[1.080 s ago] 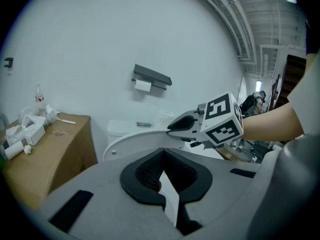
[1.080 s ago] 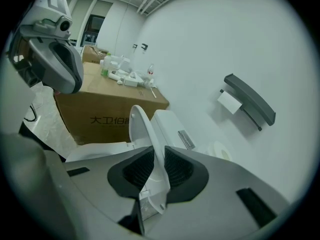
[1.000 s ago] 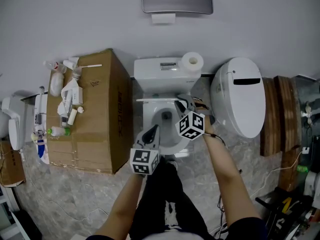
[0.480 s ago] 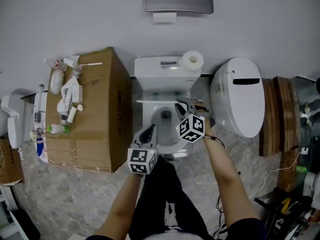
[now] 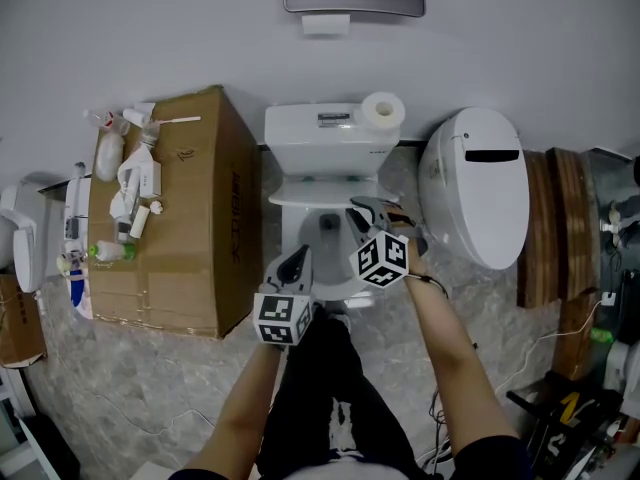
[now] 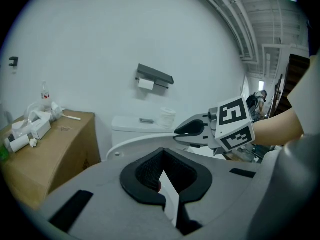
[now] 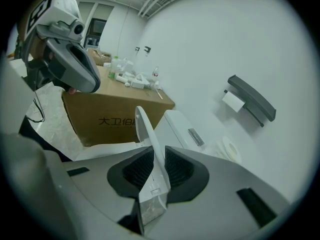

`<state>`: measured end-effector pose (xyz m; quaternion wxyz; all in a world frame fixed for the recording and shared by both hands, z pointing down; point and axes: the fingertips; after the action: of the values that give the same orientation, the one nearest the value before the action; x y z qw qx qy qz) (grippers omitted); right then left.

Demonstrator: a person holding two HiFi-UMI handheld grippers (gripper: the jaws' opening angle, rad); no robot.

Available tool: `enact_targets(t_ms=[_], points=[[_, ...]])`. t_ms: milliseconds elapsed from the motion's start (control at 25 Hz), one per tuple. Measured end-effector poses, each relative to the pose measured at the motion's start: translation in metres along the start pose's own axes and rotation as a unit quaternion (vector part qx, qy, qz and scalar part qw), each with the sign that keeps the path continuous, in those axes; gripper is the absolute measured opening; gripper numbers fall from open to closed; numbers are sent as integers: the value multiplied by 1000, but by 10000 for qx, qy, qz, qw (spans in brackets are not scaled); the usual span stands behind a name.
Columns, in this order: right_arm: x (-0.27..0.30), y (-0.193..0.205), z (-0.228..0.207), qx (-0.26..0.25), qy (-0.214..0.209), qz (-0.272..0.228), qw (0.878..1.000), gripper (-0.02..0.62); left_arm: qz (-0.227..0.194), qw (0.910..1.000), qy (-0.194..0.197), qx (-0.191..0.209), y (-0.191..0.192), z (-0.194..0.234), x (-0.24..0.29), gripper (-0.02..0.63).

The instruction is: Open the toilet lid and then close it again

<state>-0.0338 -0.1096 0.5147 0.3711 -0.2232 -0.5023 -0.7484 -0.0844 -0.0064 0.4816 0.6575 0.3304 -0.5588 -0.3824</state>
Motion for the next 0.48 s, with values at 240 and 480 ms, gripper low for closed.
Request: enact_targets(t_ms=[240,480], points=[[-2,2,9,-30,-57,-18,10000,54,15,10000,-33,-44,4,-1,-2,5],[-4,5,20,-70,-136,-34,9999,54,21,9999,-63,-81,5,-1,-4,5]])
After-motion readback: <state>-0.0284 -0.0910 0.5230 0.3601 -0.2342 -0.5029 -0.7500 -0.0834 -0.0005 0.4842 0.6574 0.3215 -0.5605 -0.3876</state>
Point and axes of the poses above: the fingertips, and each gripper's own axes: x forward along the fingers, z to its left, y out of its underside, and after that the axes turned 8 degrees about -y, right-handed
